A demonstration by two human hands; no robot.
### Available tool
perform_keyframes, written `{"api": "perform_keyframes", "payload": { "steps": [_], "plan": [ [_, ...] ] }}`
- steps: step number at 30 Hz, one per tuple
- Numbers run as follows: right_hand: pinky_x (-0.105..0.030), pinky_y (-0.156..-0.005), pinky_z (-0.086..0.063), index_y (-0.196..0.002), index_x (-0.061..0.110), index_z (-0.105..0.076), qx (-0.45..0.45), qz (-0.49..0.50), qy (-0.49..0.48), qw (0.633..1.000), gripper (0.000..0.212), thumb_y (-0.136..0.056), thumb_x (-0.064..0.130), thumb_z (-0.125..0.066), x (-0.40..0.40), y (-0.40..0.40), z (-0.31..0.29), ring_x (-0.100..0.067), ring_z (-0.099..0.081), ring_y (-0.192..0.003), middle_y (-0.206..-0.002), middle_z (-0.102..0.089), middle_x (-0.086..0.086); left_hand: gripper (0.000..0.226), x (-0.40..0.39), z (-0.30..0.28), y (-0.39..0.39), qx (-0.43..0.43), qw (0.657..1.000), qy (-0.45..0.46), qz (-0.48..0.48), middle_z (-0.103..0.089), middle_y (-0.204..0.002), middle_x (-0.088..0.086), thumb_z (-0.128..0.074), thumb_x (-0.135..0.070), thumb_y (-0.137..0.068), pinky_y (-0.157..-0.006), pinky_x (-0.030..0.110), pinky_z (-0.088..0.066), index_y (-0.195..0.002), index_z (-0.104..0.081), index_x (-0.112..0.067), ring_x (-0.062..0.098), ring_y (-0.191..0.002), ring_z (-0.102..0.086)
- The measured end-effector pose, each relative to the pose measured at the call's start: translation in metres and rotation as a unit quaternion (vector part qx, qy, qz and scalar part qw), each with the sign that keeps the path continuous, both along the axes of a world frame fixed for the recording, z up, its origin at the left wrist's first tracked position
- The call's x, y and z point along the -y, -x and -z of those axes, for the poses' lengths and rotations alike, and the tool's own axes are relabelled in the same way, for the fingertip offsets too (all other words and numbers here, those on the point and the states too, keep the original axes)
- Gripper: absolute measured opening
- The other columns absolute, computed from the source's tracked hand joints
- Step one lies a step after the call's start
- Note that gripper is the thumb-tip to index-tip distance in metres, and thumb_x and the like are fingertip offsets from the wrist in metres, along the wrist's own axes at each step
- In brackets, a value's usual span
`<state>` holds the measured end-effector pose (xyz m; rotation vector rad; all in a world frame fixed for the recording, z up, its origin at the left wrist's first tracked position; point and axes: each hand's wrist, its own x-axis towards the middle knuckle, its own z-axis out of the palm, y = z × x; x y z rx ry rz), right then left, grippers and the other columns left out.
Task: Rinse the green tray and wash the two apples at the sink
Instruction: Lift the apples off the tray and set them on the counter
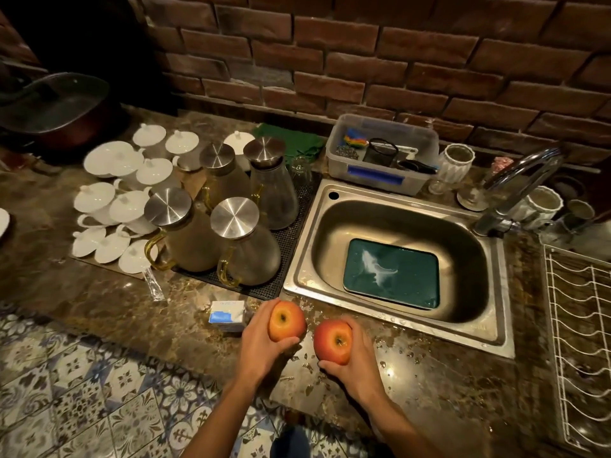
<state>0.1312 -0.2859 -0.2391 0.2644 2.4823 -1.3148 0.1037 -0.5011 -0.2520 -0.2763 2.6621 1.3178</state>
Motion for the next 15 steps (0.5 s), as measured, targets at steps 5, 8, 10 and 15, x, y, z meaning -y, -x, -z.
{"api": "perform_keyframes", "payload": {
  "steps": [5,8,10,15],
  "plan": [
    [-0.034,-0.108,-0.039,-0.138,0.045,-0.029,0.001,-0.017,-0.008,1.000,0.099,-0.061,0.037,-0.091,-0.004,0.001,-0.001,-0.012,-0.039,-0.128,-0.140,-0.041,0.010,0.095,0.001,0.001,0.000,0.013,1.000,0.007,0.012,-0.046,-0.146,-0.010,-0.087,-0.046,-0.065,-0.103,0.028,-0.040,-0.146,-0.038,-0.039,0.005,-0.127,-0.043],
    [-0.039,-0.110,-0.040,-0.140,0.047,-0.027,0.005,-0.026,-0.015,1.000,0.099,-0.061,0.048,-0.088,-0.006,0.001,-0.002,-0.012,-0.037,-0.130,-0.140,-0.039,0.010,0.095,0.000,-0.001,-0.001,0.016,1.000,0.018,0.003,-0.042,-0.151,-0.008,-0.083,-0.053,-0.068,-0.107,0.027,-0.036,-0.149,-0.036,-0.036,0.007,-0.133,-0.040],
    [-0.040,-0.110,-0.041,-0.142,0.045,-0.027,0.010,-0.026,-0.011,1.000,0.101,-0.060,0.055,-0.085,-0.008,0.001,-0.003,-0.013,-0.038,-0.130,-0.140,-0.037,0.008,0.093,0.000,-0.005,-0.001,0.007,1.000,0.017,-0.012,-0.040,-0.153,-0.010,-0.079,-0.058,-0.071,-0.110,0.029,-0.034,-0.149,-0.034,-0.036,0.006,-0.136,-0.038],
    [-0.037,-0.114,-0.036,-0.149,0.035,-0.030,-0.001,-0.001,0.000,1.000,0.098,-0.067,0.061,-0.077,-0.017,0.007,-0.010,-0.013,-0.033,-0.135,-0.143,-0.035,0.007,0.065,-0.004,-0.025,0.004,-0.037,0.999,0.025,-0.001,-0.040,-0.154,-0.011,-0.068,-0.050,-0.087,-0.116,0.035,-0.033,-0.146,-0.042,-0.037,0.008,-0.141,-0.037]
  ]
}}
